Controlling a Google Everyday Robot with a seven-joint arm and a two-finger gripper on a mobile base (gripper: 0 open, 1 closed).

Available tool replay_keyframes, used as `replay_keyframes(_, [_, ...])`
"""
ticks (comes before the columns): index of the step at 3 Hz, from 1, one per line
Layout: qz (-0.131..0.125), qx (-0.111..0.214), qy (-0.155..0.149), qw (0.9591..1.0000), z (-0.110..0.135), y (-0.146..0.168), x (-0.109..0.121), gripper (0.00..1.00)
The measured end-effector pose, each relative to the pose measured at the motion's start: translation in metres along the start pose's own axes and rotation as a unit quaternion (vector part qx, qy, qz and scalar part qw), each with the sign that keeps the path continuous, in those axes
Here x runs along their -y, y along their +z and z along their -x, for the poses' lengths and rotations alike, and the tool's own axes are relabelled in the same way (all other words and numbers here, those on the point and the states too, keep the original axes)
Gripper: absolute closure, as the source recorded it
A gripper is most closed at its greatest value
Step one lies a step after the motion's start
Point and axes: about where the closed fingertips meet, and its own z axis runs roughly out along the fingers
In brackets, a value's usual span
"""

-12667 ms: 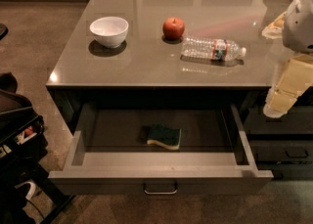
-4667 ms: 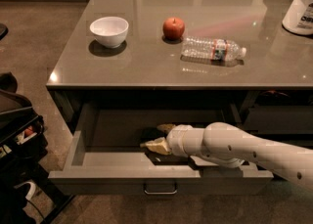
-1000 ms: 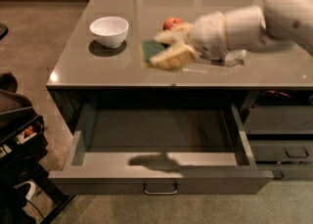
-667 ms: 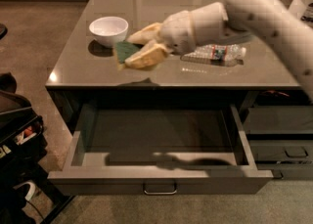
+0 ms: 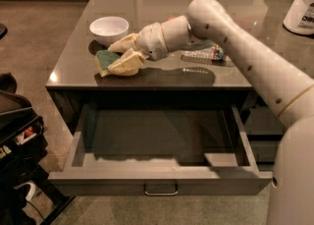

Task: Pick sponge from top drawer and place on counter

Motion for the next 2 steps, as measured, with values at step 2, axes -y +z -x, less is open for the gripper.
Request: replay_keyframes(2, [0.000, 0.003, 0.000, 1.0000, -0.0007, 0.0024, 0.0034, 0.58])
